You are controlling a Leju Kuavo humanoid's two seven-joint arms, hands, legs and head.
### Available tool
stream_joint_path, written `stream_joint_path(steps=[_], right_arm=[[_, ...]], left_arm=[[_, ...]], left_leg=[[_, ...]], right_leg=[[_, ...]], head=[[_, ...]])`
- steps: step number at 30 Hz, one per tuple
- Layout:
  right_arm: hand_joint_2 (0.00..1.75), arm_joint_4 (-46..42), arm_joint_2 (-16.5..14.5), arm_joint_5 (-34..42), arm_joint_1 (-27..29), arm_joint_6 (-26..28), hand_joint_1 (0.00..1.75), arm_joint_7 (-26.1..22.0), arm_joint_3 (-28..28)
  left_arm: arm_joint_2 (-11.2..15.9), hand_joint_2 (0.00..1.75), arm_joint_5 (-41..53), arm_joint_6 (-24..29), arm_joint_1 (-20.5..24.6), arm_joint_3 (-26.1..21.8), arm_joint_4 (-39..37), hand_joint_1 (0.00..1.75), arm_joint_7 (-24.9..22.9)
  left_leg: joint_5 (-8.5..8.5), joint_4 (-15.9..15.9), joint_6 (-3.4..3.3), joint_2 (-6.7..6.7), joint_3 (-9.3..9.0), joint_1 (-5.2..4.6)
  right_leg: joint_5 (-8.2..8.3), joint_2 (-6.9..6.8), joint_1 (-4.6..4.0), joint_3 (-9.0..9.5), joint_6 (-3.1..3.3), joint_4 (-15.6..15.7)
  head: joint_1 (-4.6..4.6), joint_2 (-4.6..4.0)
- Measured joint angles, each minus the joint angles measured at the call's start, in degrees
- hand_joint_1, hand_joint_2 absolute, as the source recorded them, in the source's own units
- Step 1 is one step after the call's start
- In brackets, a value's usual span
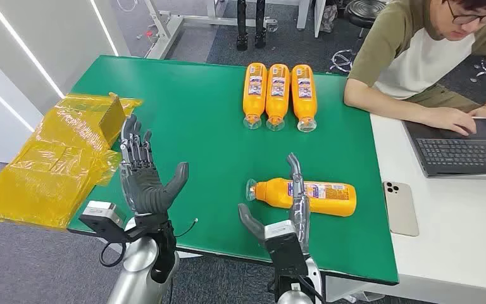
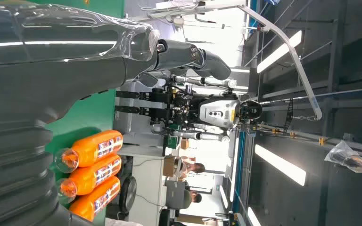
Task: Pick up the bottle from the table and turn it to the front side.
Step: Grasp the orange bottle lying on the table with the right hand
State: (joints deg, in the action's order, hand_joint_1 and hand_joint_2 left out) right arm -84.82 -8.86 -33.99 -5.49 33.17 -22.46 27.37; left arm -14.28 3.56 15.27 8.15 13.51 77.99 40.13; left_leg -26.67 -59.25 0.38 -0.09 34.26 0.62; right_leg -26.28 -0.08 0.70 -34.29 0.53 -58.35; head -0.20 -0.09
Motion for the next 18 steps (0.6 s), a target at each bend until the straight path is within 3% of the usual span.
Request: stream_joint_path(steps=[8, 18], right_arm=[[1.75, -0.30, 2.77, -24.02, -1.22, -13.53, 0.00, 12.96, -2.74], [1.75, 10.66, 13.21, -26.60, -13.02, -28.13, 0.00, 15.16, -3.21]], left_arm=[[0.12, 1.75, -0.42, -0.83, -0.93, 0.00, 0.38, 0.00, 0.00], [0.26, 1.75, -1.41, -2.48, -1.16, 0.62, 0.98, 0.00, 0.00]], left_leg=[[0.00, 0.00, 0.00, 0.01, 0.02, 0.00], [0.07, -0.09, -0.11, 0.03, 0.06, -0.03]], right_leg=[[0.01, -0.02, 0.00, 0.02, -0.01, 0.00], [0.13, -0.04, 0.02, 0.05, -0.12, 0.03]], head=[[0.01, 0.00], [0.01, 0.00]])
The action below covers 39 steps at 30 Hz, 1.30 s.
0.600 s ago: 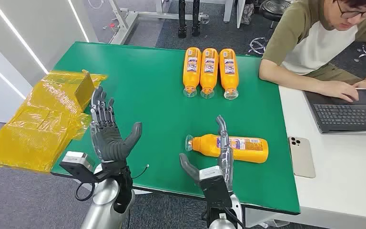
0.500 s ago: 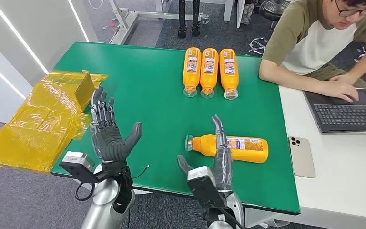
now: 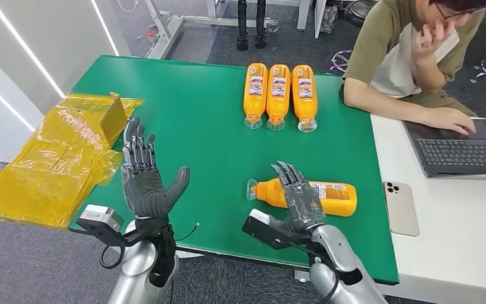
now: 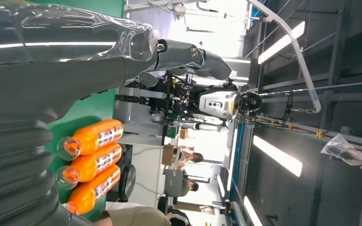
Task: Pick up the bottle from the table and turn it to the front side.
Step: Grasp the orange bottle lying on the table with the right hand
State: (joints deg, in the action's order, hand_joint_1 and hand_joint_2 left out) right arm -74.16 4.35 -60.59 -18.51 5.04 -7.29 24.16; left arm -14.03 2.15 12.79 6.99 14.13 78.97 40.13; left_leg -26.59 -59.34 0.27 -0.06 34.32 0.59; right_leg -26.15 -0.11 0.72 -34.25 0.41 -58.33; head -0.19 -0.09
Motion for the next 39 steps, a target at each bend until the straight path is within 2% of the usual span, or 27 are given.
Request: stream_joint_path(steps=[6, 12, 16, 23, 30, 39], right_arm=[[1.75, 9.12, 2.90, 1.79, -9.21, -7.97, 0.00, -1.31, 2.27], [1.75, 20.49, 3.64, 4.51, -20.02, -13.83, 0.00, -3.56, 6.65], [1.75, 27.05, 4.04, 5.72, -25.07, -16.57, 0.00, -4.07, 9.96], [1.75, 34.81, 5.88, 6.88, -30.18, -21.33, 0.00, -3.47, 15.02], [1.75, 38.66, 7.85, 8.42, -35.15, -27.83, 0.00, -2.21, 19.64], [1.75, 41.05, 9.44, 10.15, -38.30, -27.57, 0.00, 1.44, 24.55]], left_arm=[[0.04, 1.75, -0.69, -0.34, 0.09, 0.94, 0.00, 0.00, 0.00], [0.17, 1.75, -1.62, -0.30, 0.16, 1.92, 0.00, 0.00, 0.00], [0.25, 1.75, -2.14, -0.57, 0.19, 2.02, 0.00, 0.00, 0.00], [0.30, 1.75, -2.63, -0.68, 0.16, 1.99, 0.00, 0.00, 0.00], [0.38, 1.75, -2.63, -0.29, -0.47, 1.72, 0.51, 0.00, 0.00], [0.51, 1.75, -2.79, 1.14, -1.55, 1.54, 1.96, 0.00, 0.00]], left_leg=[[0.01, 0.00, 0.01, 0.00, 0.00, 0.01], [0.03, -0.01, 0.00, 0.00, -0.01, 0.01], [0.03, -0.02, -0.01, 0.01, -0.01, 0.01], [0.03, -0.04, -0.01, 0.03, 0.02, 0.00], [0.03, -0.04, -0.01, 0.02, 0.02, 0.00], [0.03, -0.04, -0.01, 0.02, 0.02, 0.01]], right_leg=[[0.01, 0.01, -0.01, -0.01, 0.01, -0.03], [0.01, 0.00, -0.01, -0.02, 0.01, -0.05], [0.01, -0.01, -0.01, -0.02, 0.01, -0.05], [0.01, -0.03, 0.00, -0.02, 0.01, -0.04], [0.02, -0.02, 0.00, -0.03, 0.00, -0.04], [0.02, -0.03, -0.01, -0.02, 0.01, -0.05]], head=[[0.01, 0.00], [0.01, 0.00], [0.01, 0.00], [0.00, 0.00], [0.01, 0.00], [0.00, 0.00]])
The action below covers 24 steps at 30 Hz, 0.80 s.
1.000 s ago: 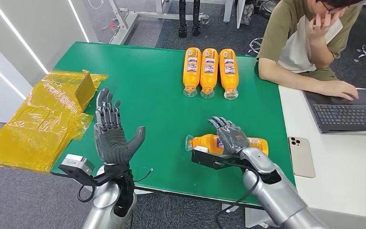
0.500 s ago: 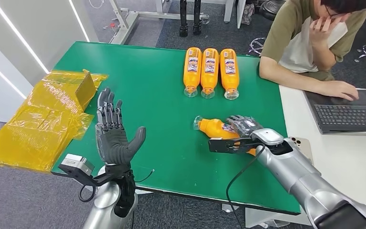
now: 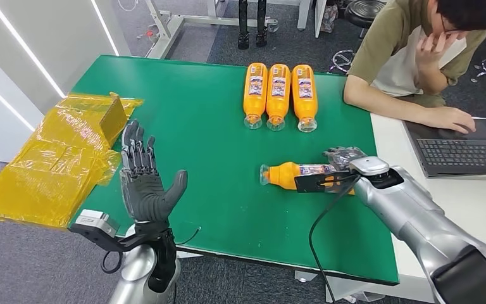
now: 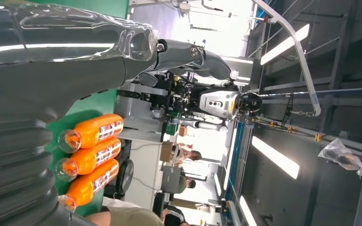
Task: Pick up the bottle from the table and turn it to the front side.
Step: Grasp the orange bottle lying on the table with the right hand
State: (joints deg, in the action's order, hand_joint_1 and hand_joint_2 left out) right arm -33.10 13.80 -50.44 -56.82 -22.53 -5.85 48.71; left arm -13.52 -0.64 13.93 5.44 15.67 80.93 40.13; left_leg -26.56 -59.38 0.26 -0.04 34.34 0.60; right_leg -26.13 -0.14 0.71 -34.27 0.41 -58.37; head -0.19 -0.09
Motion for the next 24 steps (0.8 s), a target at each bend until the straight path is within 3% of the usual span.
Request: stream_joint_path(steps=[16, 20, 24], right_arm=[[1.75, 4.24, 0.11, 5.47, 1.42, 3.34, 0.00, 0.51, 3.20], [1.75, 5.95, -0.28, 6.15, 2.39, 5.85, 1.75, 0.74, 3.38], [1.75, 6.74, -0.33, 6.27, 3.07, 8.40, 1.75, 0.83, 3.53]], left_arm=[[0.14, 1.75, -0.57, 1.96, -1.14, 0.00, 1.60, 0.00, 0.00], [0.14, 1.75, -0.78, 1.96, -1.22, 0.00, 1.78, 0.00, 0.00], [0.14, 1.75, -0.78, 1.91, -1.26, 0.00, 1.84, 0.00, 0.00]], left_leg=[[0.00, 0.00, 0.00, 0.00, -0.01, 0.00], [0.00, 0.00, 0.00, 0.02, -0.02, 0.01], [-0.02, 0.01, -0.01, -0.04, -0.14, 0.01]], right_leg=[[0.00, 0.00, 0.00, 0.00, 0.00, 0.01], [0.00, -0.05, 0.00, 0.02, 0.00, 0.02], [0.00, 0.02, -0.01, 0.13, 0.00, 0.04]], head=[[0.00, 0.00], [0.02, 0.00], [0.01, 0.00]])
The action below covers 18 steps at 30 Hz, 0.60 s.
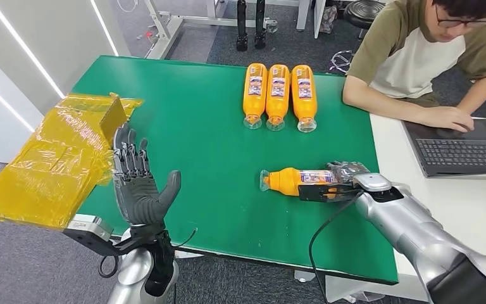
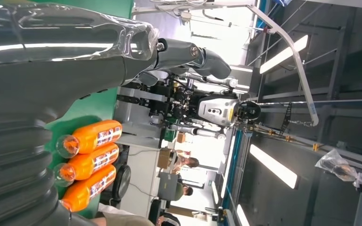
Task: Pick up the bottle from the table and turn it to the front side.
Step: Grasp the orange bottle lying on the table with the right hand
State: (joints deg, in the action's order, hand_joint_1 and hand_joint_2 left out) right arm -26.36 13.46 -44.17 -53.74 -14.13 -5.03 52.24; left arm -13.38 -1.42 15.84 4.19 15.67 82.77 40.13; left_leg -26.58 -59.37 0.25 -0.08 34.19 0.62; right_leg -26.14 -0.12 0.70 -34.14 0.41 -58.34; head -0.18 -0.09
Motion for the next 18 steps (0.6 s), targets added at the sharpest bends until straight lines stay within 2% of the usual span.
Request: stream_joint_path(steps=[8, 13, 18], right_arm=[[1.75, -0.15, -0.81, 0.48, 3.32, 14.02, 1.75, 2.09, -0.49], [1.75, -2.73, -2.75, 2.14, 8.40, 29.15, 1.75, 1.22, -3.79], [1.75, -9.40, -5.69, 6.64, 15.07, 45.35, 1.75, -4.25, -10.56]], left_arm=[[0.02, 1.75, 0.34, -0.08, -0.09, 0.00, 0.28, 0.00, 0.00], [0.04, 1.75, 0.84, 0.34, -0.40, 0.00, 0.69, 0.00, 0.00], [0.07, 1.75, 1.04, 0.67, -0.64, 0.01, 0.86, 0.00, 0.00]], left_leg=[[-0.01, 0.00, -0.06, -0.02, -0.24, 0.01], [0.12, -0.01, -0.12, 0.01, -0.18, 0.00], [0.16, 0.01, -0.11, 0.06, -0.03, 0.01]], right_leg=[[0.10, 0.04, -0.01, 0.28, -0.12, 0.03], [0.19, 0.02, 0.00, 0.26, -0.12, 0.01], [0.16, -0.06, -0.02, 0.08, -0.10, -0.01]], head=[[-0.01, 0.00], [-0.01, 0.00], [0.00, 0.00]])
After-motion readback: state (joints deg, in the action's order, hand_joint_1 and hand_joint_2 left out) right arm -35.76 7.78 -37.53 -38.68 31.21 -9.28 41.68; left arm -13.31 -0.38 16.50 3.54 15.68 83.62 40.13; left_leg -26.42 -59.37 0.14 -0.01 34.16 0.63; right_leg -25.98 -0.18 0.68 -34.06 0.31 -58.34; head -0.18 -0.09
